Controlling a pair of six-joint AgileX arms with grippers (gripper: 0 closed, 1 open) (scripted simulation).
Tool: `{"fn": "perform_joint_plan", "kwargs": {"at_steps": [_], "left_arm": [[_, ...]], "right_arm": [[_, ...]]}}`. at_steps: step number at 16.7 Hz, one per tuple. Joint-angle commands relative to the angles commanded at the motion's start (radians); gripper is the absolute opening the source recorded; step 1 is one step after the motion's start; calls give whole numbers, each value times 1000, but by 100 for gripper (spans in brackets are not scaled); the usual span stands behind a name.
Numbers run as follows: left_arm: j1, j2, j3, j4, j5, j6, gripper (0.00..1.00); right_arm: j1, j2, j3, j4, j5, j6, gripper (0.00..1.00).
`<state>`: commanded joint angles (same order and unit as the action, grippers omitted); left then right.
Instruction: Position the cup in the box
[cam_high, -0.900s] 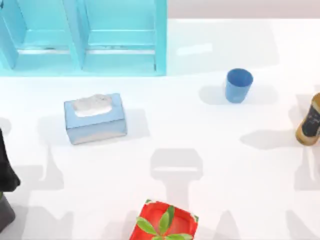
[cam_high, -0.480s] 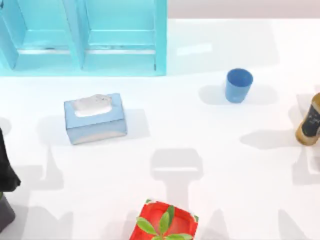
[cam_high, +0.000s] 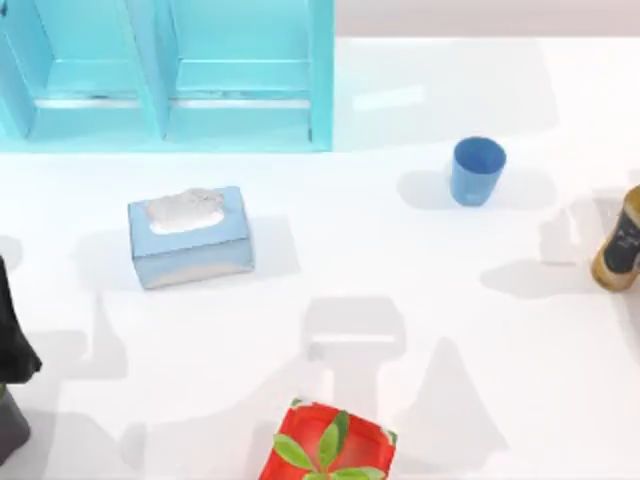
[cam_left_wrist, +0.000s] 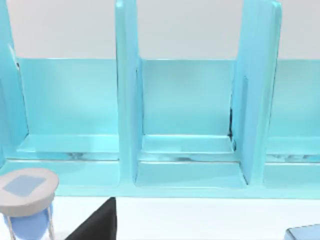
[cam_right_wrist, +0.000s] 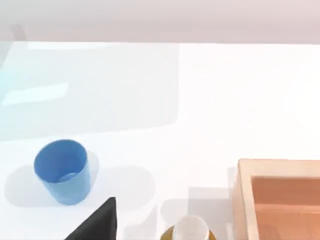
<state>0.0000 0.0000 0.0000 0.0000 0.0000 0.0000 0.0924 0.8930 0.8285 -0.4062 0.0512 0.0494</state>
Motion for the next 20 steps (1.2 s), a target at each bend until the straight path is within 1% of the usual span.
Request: {"fn": "perform_joint_plan", "kwargs": {"at_steps": [4, 9, 14, 20], "left_arm": [[0, 0, 0, 0, 0, 0, 100], [0, 0, 0, 0, 0, 0, 100], [0, 0, 0, 0, 0, 0, 100], [0, 0, 0, 0, 0, 0, 100]], "right_arm": [[59, 482, 440, -216, 17, 52, 100], [140, 929, 890, -487, 31, 139, 100], [214, 1258, 1248, -716, 36, 234, 100], [284, 1486, 1526, -917, 36, 335, 100]]}}
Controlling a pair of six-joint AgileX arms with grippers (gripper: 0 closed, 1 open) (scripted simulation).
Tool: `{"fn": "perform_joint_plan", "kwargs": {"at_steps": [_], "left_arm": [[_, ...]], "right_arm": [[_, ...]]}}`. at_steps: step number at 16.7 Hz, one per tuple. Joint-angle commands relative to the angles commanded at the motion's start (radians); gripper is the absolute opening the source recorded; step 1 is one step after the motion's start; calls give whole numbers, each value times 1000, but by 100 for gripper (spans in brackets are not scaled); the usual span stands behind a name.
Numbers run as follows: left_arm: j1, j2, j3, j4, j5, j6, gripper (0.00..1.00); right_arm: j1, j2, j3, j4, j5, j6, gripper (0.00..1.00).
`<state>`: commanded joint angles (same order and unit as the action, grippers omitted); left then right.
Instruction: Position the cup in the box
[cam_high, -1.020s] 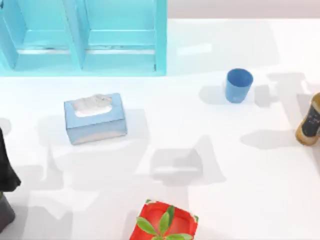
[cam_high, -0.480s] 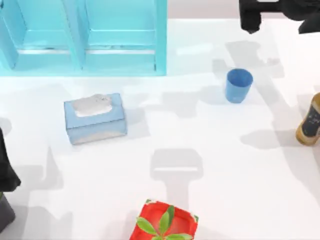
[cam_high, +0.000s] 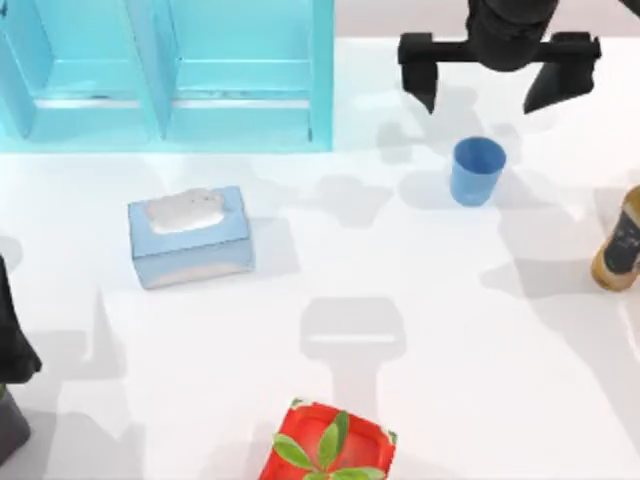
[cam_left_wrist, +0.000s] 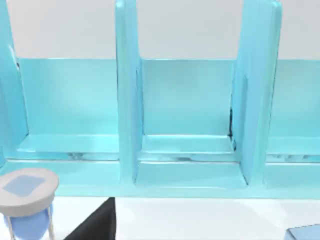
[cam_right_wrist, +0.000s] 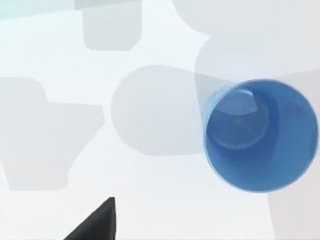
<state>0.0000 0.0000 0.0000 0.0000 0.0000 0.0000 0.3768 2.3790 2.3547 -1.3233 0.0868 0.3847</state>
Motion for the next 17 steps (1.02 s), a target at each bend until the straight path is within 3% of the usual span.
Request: {"fn": "perform_joint_plan", "kwargs": {"at_steps": [9, 17], "left_arm": [[0, 0, 0, 0, 0, 0, 100], [0, 0, 0, 0, 0, 0, 100]], "right_arm": [[13, 54, 61, -47, -1, 26, 100], [5, 116, -138, 221, -2, 15, 100]]}}
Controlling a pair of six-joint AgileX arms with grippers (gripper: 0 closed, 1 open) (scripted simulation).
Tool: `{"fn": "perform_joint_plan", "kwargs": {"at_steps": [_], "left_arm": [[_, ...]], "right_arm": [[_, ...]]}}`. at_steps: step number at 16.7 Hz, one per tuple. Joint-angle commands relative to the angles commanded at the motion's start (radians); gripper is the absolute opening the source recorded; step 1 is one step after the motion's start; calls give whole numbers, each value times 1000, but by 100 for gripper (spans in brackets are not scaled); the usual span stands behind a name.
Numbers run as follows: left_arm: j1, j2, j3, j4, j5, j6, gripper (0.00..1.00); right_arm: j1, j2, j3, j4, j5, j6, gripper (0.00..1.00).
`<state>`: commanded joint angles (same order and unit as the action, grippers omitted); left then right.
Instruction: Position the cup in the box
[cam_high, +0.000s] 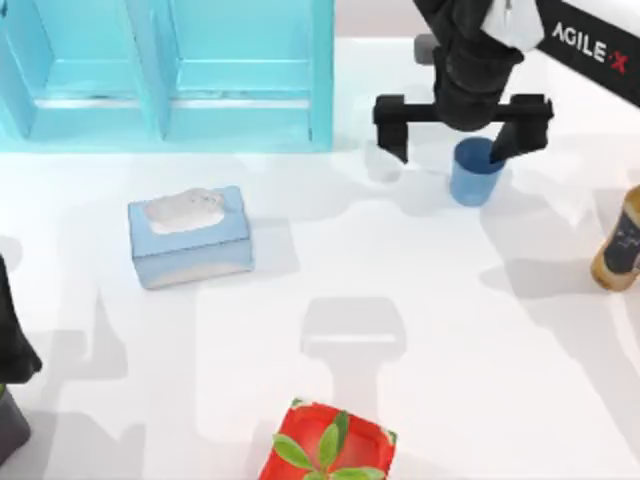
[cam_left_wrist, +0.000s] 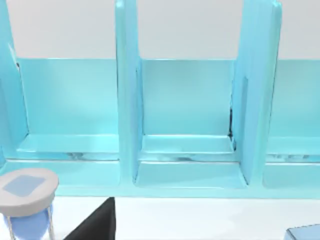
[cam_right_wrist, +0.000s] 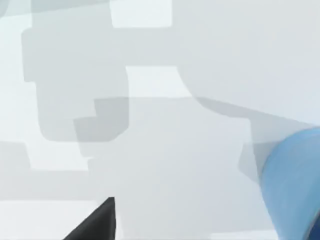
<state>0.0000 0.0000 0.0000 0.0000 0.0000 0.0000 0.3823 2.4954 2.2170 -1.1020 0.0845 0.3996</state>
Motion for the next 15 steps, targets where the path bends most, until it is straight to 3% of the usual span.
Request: {"fn": "perform_joint_plan", "kwargs": {"at_steps": [6, 15], "left_arm": [[0, 0, 0, 0, 0, 0, 100], [0, 0, 0, 0, 0, 0, 100]], "right_arm": [[-2, 17, -42, 53, 0, -1, 100], [-2, 17, -42, 53, 0, -1, 32]]}}
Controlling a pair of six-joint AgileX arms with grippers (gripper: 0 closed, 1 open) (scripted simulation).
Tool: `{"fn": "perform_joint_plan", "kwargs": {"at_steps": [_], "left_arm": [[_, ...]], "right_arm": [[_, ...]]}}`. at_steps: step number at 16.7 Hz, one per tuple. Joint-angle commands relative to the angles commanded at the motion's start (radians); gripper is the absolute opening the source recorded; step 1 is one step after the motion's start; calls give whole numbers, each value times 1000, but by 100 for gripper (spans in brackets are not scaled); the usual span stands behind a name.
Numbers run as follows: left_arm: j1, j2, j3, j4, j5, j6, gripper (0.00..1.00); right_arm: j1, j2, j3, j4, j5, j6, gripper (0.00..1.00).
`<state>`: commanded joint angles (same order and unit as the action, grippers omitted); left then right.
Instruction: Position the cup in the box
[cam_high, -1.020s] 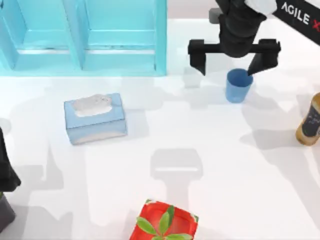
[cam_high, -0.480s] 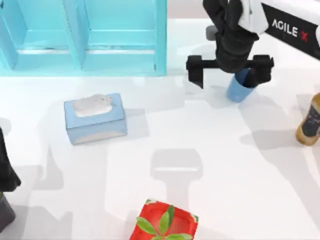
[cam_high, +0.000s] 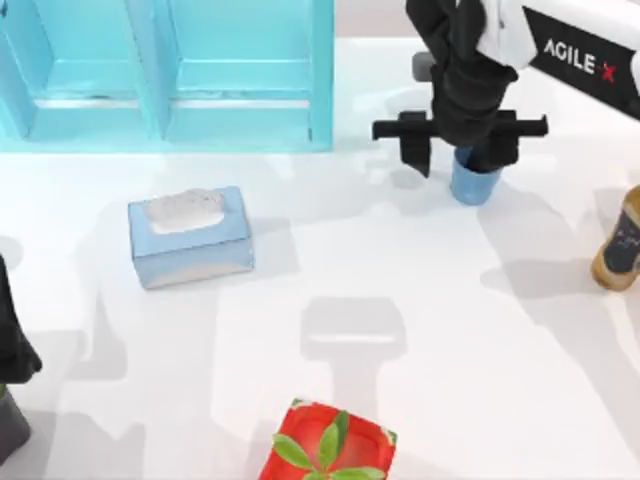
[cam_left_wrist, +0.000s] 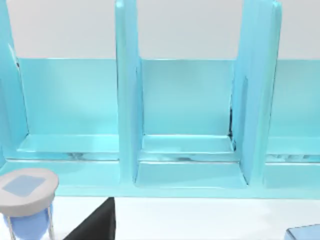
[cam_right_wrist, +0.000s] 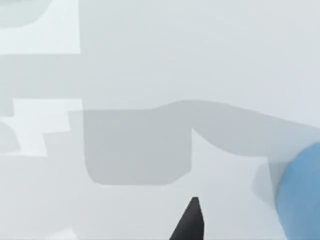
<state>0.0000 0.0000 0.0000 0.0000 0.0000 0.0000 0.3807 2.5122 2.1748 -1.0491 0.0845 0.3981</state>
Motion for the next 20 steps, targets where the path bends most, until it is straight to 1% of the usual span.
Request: {"fn": "perform_joint_plan", "kwargs": {"at_steps": [4, 5, 15, 17, 20], "left_arm": [[0, 0, 0, 0, 0, 0, 100], [0, 0, 0, 0, 0, 0, 100], [0, 0, 0, 0, 0, 0, 100], [0, 0, 0, 0, 0, 0, 100], [0, 0, 0, 0, 0, 0, 100]], "right_arm": [[0, 0, 0, 0, 0, 0, 2], [0, 0, 0, 0, 0, 0, 0], [-2, -15, -2, 0, -5, -13, 0], [-15, -65, -20, 0, -20, -65, 0], [-81, -181, -75, -10, -41, -198, 0]]}}
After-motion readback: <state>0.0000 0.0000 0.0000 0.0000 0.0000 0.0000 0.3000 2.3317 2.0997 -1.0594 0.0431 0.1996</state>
